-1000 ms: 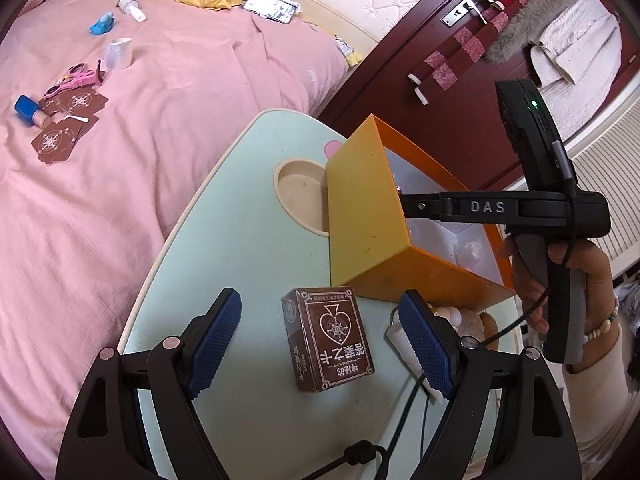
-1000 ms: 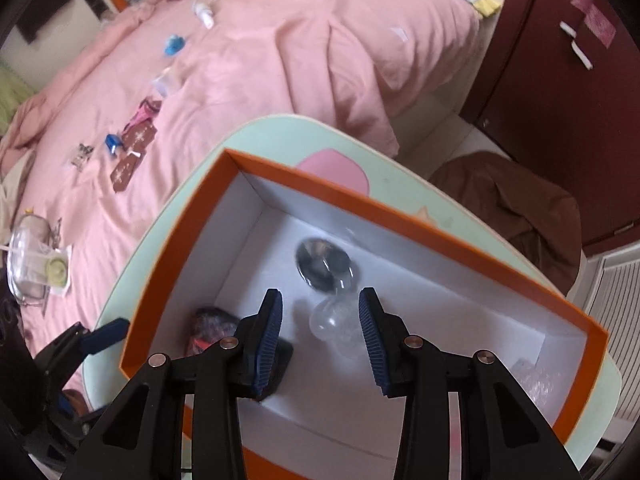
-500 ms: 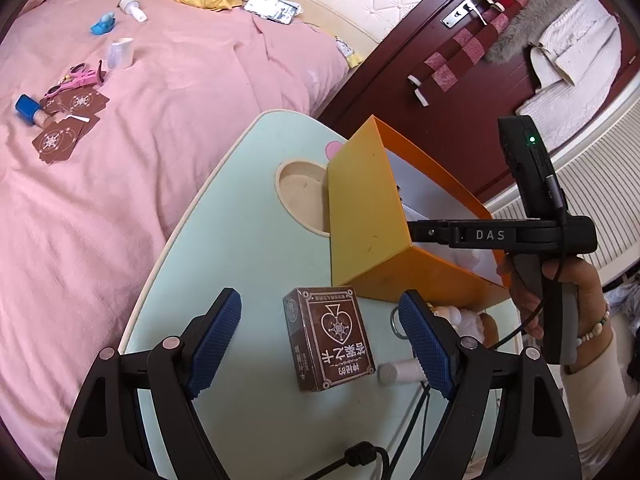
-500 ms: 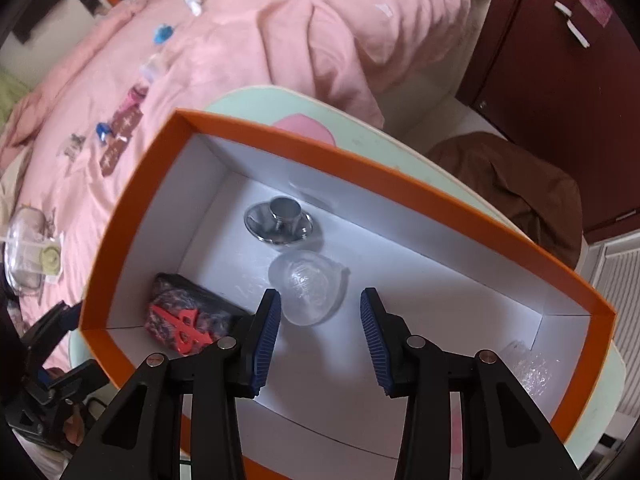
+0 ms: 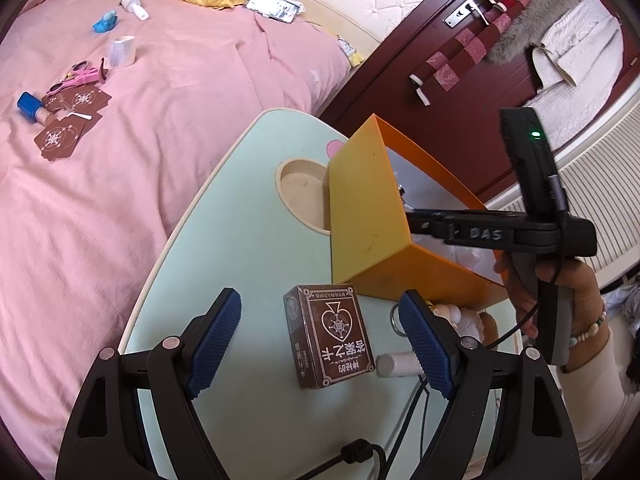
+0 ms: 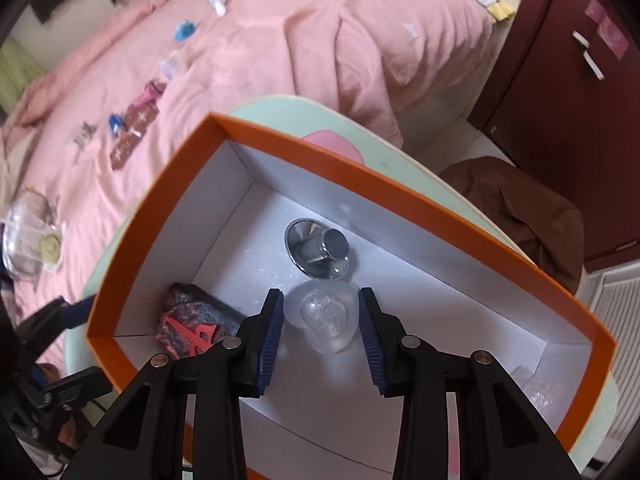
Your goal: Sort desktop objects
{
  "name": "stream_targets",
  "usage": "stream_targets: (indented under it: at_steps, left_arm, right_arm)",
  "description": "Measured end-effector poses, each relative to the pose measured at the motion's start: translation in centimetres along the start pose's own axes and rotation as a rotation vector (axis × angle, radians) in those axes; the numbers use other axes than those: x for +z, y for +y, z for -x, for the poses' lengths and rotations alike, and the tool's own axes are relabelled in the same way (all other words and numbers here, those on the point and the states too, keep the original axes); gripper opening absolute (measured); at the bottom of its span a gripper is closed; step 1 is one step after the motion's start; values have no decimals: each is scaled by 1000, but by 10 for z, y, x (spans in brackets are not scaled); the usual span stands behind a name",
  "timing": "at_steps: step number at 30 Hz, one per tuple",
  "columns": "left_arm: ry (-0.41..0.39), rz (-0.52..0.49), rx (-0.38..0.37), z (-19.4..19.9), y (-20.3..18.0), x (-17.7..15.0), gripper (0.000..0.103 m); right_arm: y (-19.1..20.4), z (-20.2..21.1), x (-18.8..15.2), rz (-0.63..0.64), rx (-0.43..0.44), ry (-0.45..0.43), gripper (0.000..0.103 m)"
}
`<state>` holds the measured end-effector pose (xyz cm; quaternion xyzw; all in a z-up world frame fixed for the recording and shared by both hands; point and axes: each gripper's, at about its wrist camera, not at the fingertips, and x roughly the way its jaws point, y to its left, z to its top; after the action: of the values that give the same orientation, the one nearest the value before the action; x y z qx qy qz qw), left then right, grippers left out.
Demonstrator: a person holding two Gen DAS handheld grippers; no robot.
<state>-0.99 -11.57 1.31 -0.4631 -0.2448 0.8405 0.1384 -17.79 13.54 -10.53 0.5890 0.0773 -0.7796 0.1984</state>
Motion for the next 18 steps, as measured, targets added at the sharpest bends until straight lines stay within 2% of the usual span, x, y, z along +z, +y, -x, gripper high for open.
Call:
stream_targets:
  at_steps: [7,12,15,18]
  left_arm:
    - [6,5,5,-1,-4,-1,81]
    - [-4,10,5,4,-6,1,81]
    - [-12,-1,21,7,-8,3,81]
    - [-16,-5,32,9,-9,6,81]
  right_arm:
    - [-2,46,-13,-56,56,-138,36]
    - [7,86,-37,-70,141,-223,36]
    - [17,98,-58,-61,172,-233,36]
    - [24,96,-83,-57,170,-204,37]
